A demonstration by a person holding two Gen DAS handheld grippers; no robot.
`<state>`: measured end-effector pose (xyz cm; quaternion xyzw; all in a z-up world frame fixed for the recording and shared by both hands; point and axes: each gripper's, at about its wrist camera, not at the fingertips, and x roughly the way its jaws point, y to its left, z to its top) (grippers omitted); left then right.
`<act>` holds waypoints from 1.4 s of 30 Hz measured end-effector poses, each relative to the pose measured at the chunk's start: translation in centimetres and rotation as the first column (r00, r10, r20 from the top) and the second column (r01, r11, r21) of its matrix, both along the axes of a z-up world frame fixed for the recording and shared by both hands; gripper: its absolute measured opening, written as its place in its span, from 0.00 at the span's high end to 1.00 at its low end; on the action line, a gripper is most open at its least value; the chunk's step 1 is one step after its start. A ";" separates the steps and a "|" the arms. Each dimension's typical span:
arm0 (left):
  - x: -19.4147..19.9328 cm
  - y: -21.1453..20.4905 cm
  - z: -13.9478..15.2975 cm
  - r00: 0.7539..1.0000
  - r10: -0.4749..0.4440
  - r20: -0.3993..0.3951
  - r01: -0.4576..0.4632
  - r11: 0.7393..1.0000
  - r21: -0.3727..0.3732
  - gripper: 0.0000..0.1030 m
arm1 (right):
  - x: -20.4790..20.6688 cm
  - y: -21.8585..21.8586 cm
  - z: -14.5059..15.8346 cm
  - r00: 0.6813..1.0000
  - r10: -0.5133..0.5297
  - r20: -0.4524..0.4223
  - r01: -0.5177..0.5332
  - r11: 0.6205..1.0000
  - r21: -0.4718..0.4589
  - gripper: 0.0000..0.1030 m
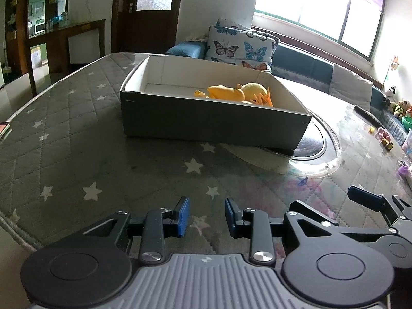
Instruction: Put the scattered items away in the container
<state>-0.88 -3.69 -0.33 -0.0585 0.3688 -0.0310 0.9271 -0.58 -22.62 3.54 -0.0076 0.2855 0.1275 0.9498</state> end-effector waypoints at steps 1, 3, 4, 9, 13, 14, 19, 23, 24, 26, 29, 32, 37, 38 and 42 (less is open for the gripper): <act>-0.1 -0.1 0.0 1.000 -0.001 0.001 0.001 1.000 0.003 0.68 | 0.0 0.0 0.0 1.000 -0.001 0.001 0.001 1.000 0.001 0.00; -0.1 -0.2 0.0 1.000 -0.004 0.003 0.004 1.000 0.008 0.68 | 0.0 -0.1 0.1 1.000 -0.003 0.002 0.003 1.000 0.003 0.00; -0.1 -0.3 0.0 1.000 -0.005 0.001 0.005 1.000 0.009 0.68 | -0.1 -0.1 0.1 1.000 -0.004 0.002 0.004 1.000 0.003 0.00; -0.2 -0.6 -0.1 1.000 -0.014 0.001 0.014 1.000 0.010 0.68 | -0.1 0.0 0.0 1.000 -0.005 -0.001 0.005 1.000 0.005 0.00; -0.1 -0.6 -0.1 1.000 -0.013 0.001 0.013 1.000 0.015 0.68 | 0.1 0.1 -0.1 1.000 -0.004 -0.004 0.004 1.000 0.007 0.00; -0.1 -0.7 -0.1 1.000 -0.012 0.001 0.012 1.000 0.018 0.68 | 0.1 0.1 -0.1 1.000 -0.003 -0.005 0.003 1.000 0.008 0.00; 0.3 -0.8 0.0 1.000 -0.012 0.002 0.012 1.000 0.027 0.68 | 0.4 0.0 -0.1 1.000 -0.003 -0.008 0.003 1.000 0.009 0.00; 0.6 -0.9 0.1 1.000 -0.013 0.000 0.013 0.999 0.030 0.68 | 0.7 -0.2 -0.1 1.000 -0.003 -0.014 0.003 1.000 0.014 0.00; 0.7 -0.9 0.1 1.000 -0.014 -0.001 0.014 0.999 0.031 0.68 | 0.8 -0.2 -0.1 1.000 -0.003 -0.015 0.003 1.000 0.015 0.00; 0.9 -0.9 0.1 1.000 -0.013 -0.002 0.013 0.999 0.032 0.68 | 1.1 -0.2 -0.1 1.000 -0.002 -0.020 0.002 1.000 0.018 0.00; 1.3 -0.8 0.3 1.000 -0.011 -0.003 0.011 0.999 0.031 0.68 | 1.5 -0.2 0.0 1.000 0.001 -0.022 0.000 1.000 0.020 0.00; 1.7 -0.7 0.5 1.000 -0.009 -0.002 0.009 0.999 0.032 0.68 | 1.9 -0.1 0.1 1.000 0.004 -0.026 -0.003 1.000 0.023 0.00; 2.4 -0.6 0.8 1.000 -0.006 -0.003 0.006 1.000 0.029 0.68 | 2.6 0.0 0.2 0.999 0.009 -0.032 -0.009 1.000 0.024 0.00; 2.6 -0.5 0.9 1.000 -0.005 -0.003 0.006 1.000 0.029 0.68 | 2.8 0.0 0.3 0.999 0.010 -0.034 -0.009 1.000 0.025 0.00; 3.3 -0.5 1.1 1.000 -0.006 -0.005 0.006 1.000 0.031 0.68 | 3.5 0.2 0.4 0.999 0.012 -0.039 -0.011 1.000 0.025 0.00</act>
